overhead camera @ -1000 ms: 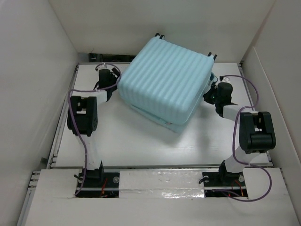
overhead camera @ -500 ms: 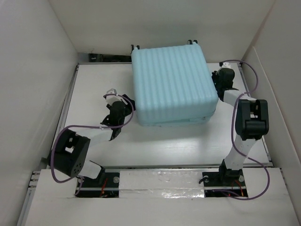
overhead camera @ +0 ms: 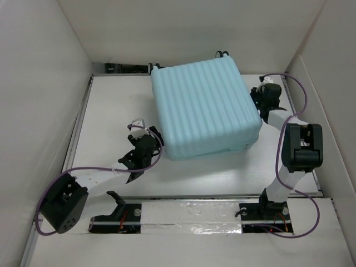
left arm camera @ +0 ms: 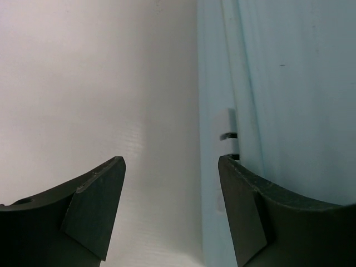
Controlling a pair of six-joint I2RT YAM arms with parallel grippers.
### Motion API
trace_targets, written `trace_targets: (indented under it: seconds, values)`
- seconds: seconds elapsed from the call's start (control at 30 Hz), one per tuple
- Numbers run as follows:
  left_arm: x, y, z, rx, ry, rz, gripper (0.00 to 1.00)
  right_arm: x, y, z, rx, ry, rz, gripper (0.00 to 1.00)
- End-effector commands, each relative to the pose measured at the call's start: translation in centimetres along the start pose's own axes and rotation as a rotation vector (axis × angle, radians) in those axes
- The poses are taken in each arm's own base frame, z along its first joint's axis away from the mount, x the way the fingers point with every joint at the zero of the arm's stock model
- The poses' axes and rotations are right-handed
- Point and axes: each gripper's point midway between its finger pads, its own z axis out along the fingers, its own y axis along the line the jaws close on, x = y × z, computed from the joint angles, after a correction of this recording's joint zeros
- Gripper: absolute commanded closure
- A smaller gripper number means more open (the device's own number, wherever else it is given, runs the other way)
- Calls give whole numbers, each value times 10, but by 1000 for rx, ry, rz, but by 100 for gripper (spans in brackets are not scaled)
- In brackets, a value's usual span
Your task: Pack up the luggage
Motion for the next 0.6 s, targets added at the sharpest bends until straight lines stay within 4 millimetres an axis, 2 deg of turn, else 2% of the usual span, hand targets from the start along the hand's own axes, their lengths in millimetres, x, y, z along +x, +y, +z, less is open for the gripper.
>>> trace_targets:
  seconds: [0.0, 0.03, 0.1, 0.13, 0.17, 0.2, 0.23, 0.27, 0.3, 0.33, 0.37, 0.4, 0.43, 0.47, 0.5, 0.53, 0.57]
  values:
    - [-22, -120, -60, 503, 50, -207, 32, 25, 150, -8, -423, 124, -48, 95]
    - [-32, -116, -61, 489, 15, -220, 32, 23, 150, -9, -422, 134, -48, 89]
    - [-36, -104, -58, 421, 2, -202, 30, 9, 152, -11, -409, 103, -57, 78]
    - [-49, -98, -58, 390, -37, -212, 29, 6, 151, -13, -397, 105, -54, 66]
    - [-54, -92, -57, 371, -46, -209, 28, -5, 138, -15, -356, 75, -45, 61]
    - [-68, -86, -54, 354, -76, -225, 28, -23, 136, -28, -342, 28, -33, 56]
    - [-80, -86, -59, 373, -100, -245, 27, -28, 129, -34, -332, -3, -17, 50]
    - [-87, -84, -60, 372, -113, -252, 27, -40, 116, -42, -313, -38, 2, 47]
    - [-95, -81, -60, 364, -129, -259, 27, -60, 117, -62, -314, -95, 11, 45]
    - [-100, -79, -62, 362, -144, -258, 26, -70, 114, -73, -304, -133, 13, 40]
    - [-104, -73, -59, 338, -155, -258, 25, -66, 106, -81, -278, -144, 23, 38]
    - [-108, -70, -58, 325, -166, -263, 25, -73, 101, -92, -260, -176, 24, 36]
    - [-117, -61, -52, 302, -184, -282, 25, -87, 108, -116, -267, -234, 7, 34]
    - [-124, -59, -50, 309, -193, -299, 24, -76, 98, -121, -232, -236, 19, 33]
    - [-130, -58, -48, 322, -198, -314, 24, -74, 97, -130, -225, -253, 23, 33]
    - [-135, -55, -43, 341, -189, -326, 24, -84, 104, -154, -234, -315, 12, 34]
    - [-140, -59, -43, 366, -193, -349, 24, -78, 105, -163, -242, -329, 14, 36]
